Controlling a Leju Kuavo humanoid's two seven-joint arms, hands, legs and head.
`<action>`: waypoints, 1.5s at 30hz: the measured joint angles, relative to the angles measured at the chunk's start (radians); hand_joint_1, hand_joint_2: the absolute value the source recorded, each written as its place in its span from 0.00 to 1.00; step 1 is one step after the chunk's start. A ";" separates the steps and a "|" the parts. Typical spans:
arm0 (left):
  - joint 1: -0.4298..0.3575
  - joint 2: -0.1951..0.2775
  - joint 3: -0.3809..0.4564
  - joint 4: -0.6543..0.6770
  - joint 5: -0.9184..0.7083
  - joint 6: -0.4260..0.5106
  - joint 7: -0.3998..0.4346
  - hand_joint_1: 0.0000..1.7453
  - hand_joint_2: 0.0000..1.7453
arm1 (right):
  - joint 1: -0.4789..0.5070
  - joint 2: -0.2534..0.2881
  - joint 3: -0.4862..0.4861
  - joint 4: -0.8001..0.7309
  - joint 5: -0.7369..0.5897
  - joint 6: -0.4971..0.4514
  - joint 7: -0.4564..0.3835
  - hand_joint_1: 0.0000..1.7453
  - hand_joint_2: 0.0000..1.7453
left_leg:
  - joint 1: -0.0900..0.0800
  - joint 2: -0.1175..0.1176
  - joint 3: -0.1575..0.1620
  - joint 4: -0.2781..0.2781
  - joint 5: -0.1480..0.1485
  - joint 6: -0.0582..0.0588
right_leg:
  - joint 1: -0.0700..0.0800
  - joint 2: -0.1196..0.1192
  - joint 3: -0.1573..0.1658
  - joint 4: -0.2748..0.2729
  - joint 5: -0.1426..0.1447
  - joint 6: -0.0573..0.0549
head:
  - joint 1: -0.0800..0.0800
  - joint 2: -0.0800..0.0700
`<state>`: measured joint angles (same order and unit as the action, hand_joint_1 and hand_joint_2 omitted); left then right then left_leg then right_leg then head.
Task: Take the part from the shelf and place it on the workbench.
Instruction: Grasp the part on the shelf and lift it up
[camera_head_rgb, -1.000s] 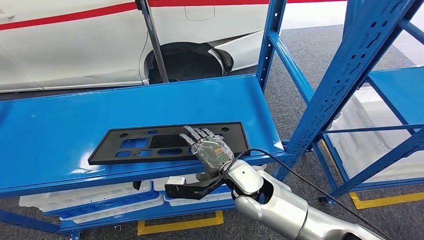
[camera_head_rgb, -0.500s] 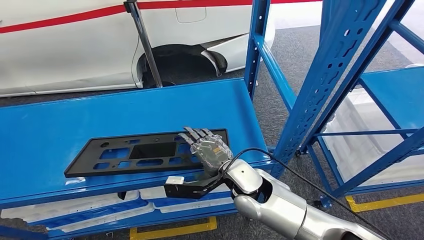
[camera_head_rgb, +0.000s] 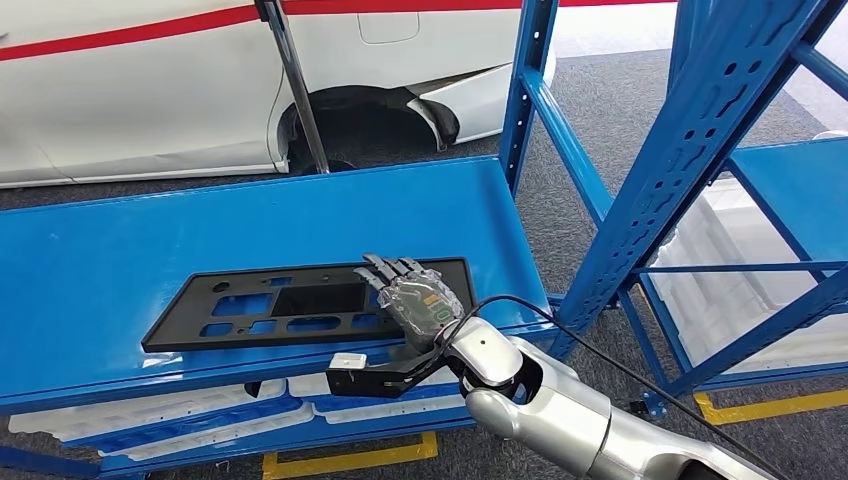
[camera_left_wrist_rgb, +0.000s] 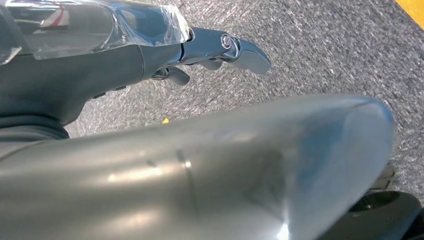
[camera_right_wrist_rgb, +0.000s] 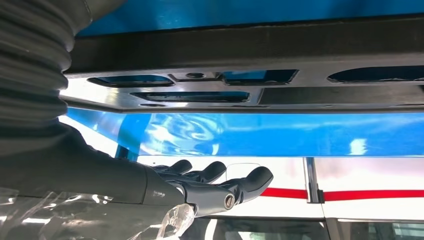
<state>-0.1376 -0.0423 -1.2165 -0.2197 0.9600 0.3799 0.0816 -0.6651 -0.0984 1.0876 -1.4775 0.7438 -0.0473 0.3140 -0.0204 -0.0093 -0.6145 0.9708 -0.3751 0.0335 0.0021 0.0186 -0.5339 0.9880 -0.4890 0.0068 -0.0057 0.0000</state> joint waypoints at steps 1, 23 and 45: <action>0.000 0.000 0.000 0.000 0.001 0.000 0.000 0.00 0.00 | 0.000 0.000 0.000 0.000 0.000 0.000 0.000 0.00 1.00 | 0.000 0.000 0.000 0.000 0.000 0.001 | 0.000 0.000 0.000 0.000 0.000 0.000 | 0.000 0.000; 0.005 0.000 0.002 0.000 0.014 0.000 -0.004 0.00 0.00 | -0.002 0.000 0.000 0.009 -0.015 0.007 0.021 0.00 1.00 | 0.005 0.000 0.002 0.000 0.002 0.001 | 0.006 0.000 0.001 0.000 0.002 0.001 | 0.000 0.000; 0.017 0.000 0.003 0.000 0.028 -0.008 -0.005 0.00 0.00 | -0.011 0.003 0.000 0.042 -0.050 0.026 0.042 0.98 1.00 | 0.006 0.000 0.002 0.000 0.002 0.001 | 0.006 0.000 0.001 0.000 0.002 0.001 | 0.000 0.000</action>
<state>-0.1204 -0.0423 -1.2137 -0.2197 0.9883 0.3715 0.0767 -0.6763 -0.0958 1.0879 -1.4358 0.6940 -0.0213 0.3558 -0.0141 -0.0092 -0.6129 0.9707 -0.3734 0.0345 0.0085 0.0186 -0.5328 0.9881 -0.4874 0.0073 -0.0056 0.0000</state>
